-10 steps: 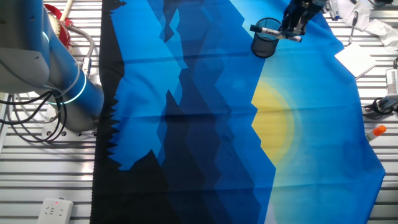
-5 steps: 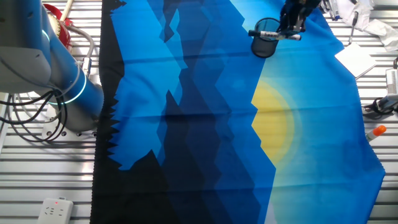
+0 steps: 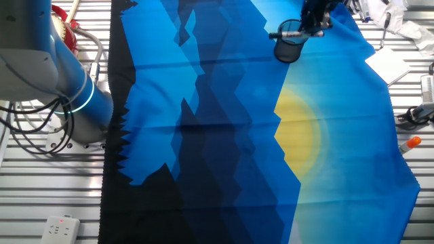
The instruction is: Put the pen into the pen holder
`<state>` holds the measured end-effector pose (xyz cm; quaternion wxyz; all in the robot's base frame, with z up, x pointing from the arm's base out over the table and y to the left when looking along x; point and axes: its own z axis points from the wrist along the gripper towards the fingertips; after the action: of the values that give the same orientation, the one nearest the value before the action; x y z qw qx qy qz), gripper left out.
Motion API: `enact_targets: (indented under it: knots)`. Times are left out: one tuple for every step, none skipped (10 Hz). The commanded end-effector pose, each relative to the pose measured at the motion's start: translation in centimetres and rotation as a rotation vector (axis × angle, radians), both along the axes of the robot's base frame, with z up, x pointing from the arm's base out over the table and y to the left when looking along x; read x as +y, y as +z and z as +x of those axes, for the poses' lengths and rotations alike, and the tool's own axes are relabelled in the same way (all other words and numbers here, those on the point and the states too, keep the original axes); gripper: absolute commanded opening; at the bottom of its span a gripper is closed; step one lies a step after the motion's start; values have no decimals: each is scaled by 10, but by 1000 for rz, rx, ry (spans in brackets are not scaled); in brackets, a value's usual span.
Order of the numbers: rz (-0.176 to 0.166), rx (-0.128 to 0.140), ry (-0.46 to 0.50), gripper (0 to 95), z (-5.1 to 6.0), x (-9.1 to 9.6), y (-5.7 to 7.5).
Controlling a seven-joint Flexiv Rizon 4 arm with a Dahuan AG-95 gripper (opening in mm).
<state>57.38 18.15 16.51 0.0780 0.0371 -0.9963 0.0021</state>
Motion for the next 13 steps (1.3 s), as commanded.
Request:
enact_targets:
  knots:
    - [10,-19,-203,0,-1,19,-2]
    - [40,0,-219,0,-2,18,-3]
    - [74,30,-235,0,-3,17,-4]
    - [86,43,-242,0,-4,15,-7]
    - [86,50,-249,0,-5,14,-15]
    - [87,52,-256,0,-5,13,-24]
    - [82,40,-252,0,-5,12,-30]
    - [73,26,-239,0,-5,13,-30]
    - [56,21,-228,0,-6,12,-26]
    - [48,21,-212,0,-6,12,-26]
    - [31,21,-182,0,-6,12,-26]
    - [4,28,-120,0,-6,12,-26]
    - [-11,38,-76,0,-6,12,-26]
